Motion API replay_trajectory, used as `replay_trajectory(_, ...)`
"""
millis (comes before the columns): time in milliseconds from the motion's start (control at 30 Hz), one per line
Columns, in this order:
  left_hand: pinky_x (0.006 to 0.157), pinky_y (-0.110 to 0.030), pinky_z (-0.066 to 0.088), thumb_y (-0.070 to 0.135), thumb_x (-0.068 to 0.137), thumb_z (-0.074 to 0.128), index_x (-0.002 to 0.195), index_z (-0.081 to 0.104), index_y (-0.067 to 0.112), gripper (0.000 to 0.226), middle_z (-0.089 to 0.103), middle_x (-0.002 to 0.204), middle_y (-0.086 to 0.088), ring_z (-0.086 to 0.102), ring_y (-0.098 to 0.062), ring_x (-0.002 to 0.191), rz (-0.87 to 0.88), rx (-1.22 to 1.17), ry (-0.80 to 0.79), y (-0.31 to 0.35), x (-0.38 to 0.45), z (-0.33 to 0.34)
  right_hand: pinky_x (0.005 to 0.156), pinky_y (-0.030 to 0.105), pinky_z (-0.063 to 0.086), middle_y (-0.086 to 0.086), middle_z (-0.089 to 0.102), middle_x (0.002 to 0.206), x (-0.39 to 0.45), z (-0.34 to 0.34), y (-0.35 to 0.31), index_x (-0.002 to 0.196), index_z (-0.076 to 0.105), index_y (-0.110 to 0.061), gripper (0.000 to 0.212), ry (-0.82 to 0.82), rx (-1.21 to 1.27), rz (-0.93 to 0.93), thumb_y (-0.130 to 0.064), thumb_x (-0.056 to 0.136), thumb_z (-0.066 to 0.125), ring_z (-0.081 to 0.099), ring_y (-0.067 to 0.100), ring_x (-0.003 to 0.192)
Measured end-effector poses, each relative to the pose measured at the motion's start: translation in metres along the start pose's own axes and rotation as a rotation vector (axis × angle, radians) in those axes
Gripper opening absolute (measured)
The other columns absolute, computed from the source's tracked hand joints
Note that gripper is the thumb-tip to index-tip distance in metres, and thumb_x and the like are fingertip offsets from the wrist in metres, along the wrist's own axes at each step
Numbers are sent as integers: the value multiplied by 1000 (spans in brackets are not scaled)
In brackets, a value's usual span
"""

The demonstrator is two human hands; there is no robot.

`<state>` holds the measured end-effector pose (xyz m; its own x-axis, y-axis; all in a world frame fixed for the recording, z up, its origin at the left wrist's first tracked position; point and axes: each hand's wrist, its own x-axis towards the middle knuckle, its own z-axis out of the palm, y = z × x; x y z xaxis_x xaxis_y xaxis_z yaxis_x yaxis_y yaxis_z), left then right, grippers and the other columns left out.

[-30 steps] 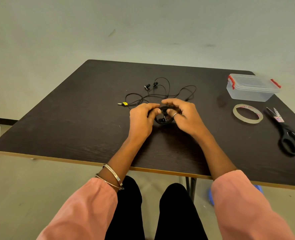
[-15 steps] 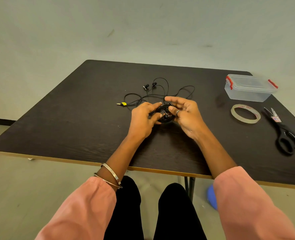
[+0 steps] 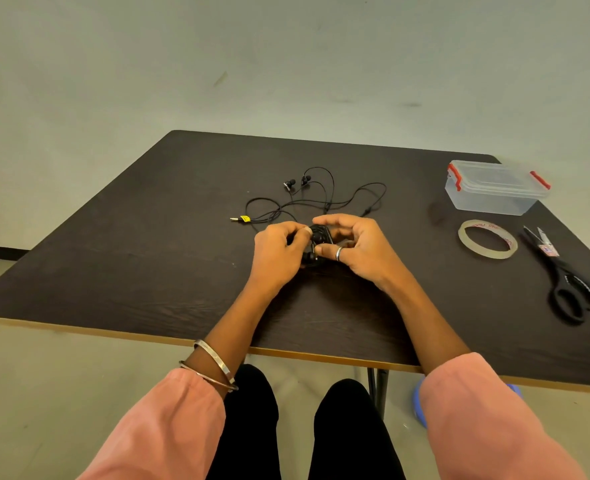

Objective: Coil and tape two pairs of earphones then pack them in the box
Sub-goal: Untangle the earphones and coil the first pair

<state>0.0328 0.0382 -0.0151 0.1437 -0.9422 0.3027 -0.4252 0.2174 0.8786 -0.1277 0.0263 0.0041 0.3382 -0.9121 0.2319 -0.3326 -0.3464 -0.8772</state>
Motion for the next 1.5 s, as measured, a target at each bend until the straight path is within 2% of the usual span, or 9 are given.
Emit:
replay_trajectory(233,58,-21,51,21,97,51,80,70,11,28,65,69,-1,61,-5,62,-168,-198,-119,4,1,-3,71,23,55,-6,67,92,-2,1,2,126,55,-29,52,7,-196,-162,-5,82,69,66,12,74)
replay_trajectory(300,69,-31,55,21,98,51,77,70,11,30,66,71,-5,62,-13,67,-199,-253,-151,4,2,-5,77,16,50,-8,66,101,-2,2,1,125,57,-24,48,31,-277,-248,-10,81,71,62,1,83)
replay_trajectory(367,75,-37,54,21,97,52,71,68,8,33,66,71,-9,62,-17,69,-200,-284,-171,5,2,-8,89,24,47,-5,63,110,-2,2,2,121,61,-20,44,77,-399,-340,-12,79,74,56,4,101)
replay_trajectory(600,75,-32,55,16,98,51,74,70,3,33,70,76,-10,66,-19,75,-200,-345,-258,5,3,-14,76,13,37,3,63,97,-2,2,0,106,73,-14,34,180,-441,-456,-21,74,80,53,16,96)
replay_trajectory(867,65,-24,48,11,98,49,81,69,18,28,66,71,4,57,-7,66,-86,-257,-412,1,1,-16,63,15,44,0,66,82,-1,0,4,90,72,-9,11,151,-314,-363,-7,79,75,58,7,71)
replay_trajectory(967,75,-22,51,14,94,58,100,70,17,14,70,84,2,63,-5,76,-37,-141,-382,-1,1,-14,55,16,43,-5,64,70,-1,0,6,82,69,-14,5,153,-231,-229,-12,82,73,56,5,59)
replay_trajectory(1033,81,-16,51,14,88,67,113,69,18,26,71,97,5,65,0,88,-23,-69,-338,-2,0,-12,51,16,43,-5,64,64,0,-2,6,77,69,-14,7,165,-169,-119,-15,82,74,55,4,53)
replay_trajectory(1300,76,-3,37,15,83,71,113,70,20,31,68,105,3,57,-4,91,144,172,-279,2,-2,-4,38,18,32,10,63,70,1,-11,9,77,69,-3,6,147,248,220,-5,82,70,47,8,49)
replay_trajectory(1500,91,-29,46,8,85,68,116,69,15,32,68,106,-6,60,-20,100,207,265,-326,5,6,-2,51,22,44,-2,64,79,3,-15,11,96,67,-13,18,121,87,100,2,88,62,58,8,68)
